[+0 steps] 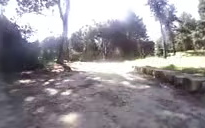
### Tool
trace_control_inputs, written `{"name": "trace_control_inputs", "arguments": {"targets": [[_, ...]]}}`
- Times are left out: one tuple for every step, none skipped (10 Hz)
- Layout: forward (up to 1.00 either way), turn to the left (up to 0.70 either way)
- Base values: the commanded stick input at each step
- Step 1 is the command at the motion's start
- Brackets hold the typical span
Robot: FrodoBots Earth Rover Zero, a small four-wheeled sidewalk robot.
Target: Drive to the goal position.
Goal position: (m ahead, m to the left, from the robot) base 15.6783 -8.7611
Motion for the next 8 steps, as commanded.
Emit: {"name": "trace_control_inputs", "arguments": {"targets": [[0.7, 0.0], [0.7, 0.0], [0.7, 0.0], [0.7, 0.0], [0.7, 0.0], [0.7, 0.0], [0.7, 0.0], [0.7, 0.0]]}}
